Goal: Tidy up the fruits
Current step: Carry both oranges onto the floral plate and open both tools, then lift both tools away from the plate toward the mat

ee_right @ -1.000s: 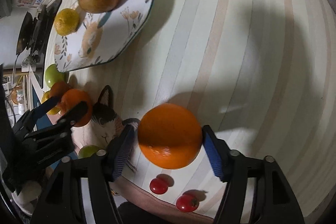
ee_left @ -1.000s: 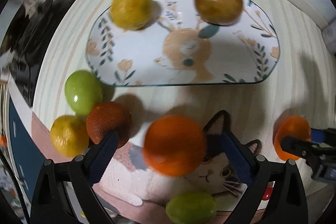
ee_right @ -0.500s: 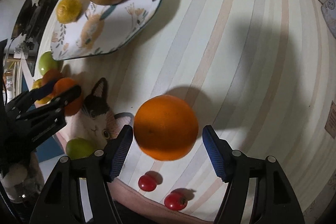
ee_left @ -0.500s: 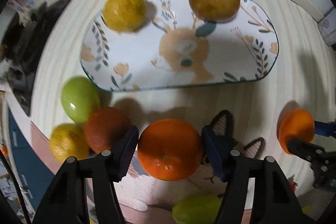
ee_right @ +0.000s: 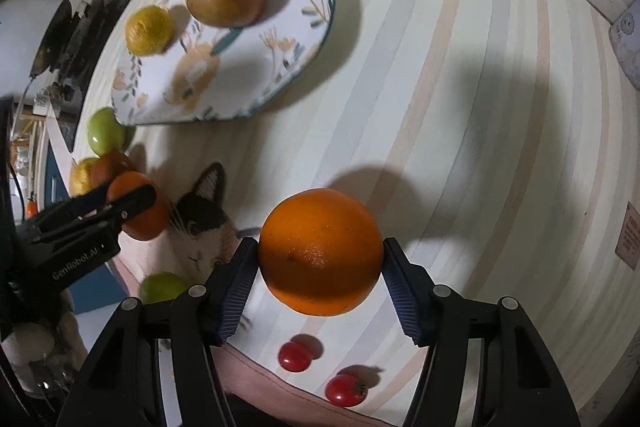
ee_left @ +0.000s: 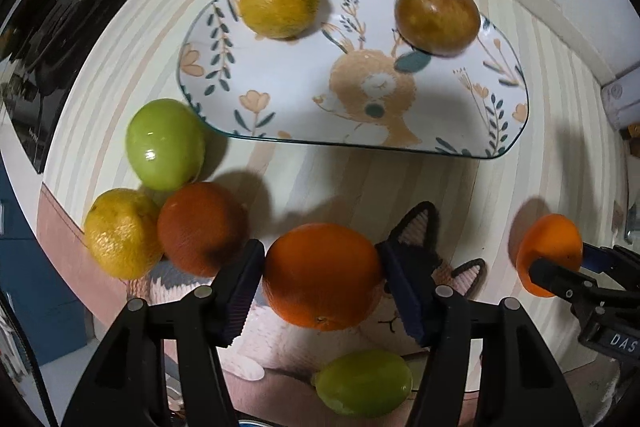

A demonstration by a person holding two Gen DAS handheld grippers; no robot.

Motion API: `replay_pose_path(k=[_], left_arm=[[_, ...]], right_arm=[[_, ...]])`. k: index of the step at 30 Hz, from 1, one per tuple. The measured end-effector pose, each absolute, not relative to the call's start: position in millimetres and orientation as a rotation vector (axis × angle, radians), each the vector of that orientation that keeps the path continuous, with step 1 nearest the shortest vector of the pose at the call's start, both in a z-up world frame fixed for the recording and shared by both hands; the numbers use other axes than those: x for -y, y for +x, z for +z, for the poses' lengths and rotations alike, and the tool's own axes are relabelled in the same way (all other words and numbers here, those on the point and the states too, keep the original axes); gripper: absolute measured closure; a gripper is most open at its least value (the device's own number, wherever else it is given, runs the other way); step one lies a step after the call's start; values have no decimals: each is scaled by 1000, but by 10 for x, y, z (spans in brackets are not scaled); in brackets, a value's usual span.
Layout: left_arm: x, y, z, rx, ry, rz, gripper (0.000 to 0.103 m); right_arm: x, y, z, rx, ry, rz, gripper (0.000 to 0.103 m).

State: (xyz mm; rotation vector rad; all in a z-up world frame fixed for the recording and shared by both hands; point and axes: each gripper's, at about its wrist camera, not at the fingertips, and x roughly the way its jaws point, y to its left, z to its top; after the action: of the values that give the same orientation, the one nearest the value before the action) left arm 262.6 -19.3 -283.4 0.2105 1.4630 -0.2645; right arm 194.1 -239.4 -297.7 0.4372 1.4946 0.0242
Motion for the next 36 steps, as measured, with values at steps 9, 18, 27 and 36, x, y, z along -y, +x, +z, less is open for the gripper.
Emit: replay_pose_path(k=[9, 18, 27, 36], left_arm=[[-70, 2963, -2061, -1389, -7, -313, 47], [-297, 3768, -2210, -1394, -14, -191, 53], [-311, 4049, -2511, -1459, -14, -194, 63], [-333, 3907, -2468, -1444, 30, -171, 61]], right_arm=[[2306, 2390, -2581, -1395, 497, 76, 38], [1763, 3214, -2841, -1376, 554, 116, 38], [1328, 3614, -3055, -1376, 504, 147, 38], [1520, 3506, -3075, -1394, 559, 135, 16]])
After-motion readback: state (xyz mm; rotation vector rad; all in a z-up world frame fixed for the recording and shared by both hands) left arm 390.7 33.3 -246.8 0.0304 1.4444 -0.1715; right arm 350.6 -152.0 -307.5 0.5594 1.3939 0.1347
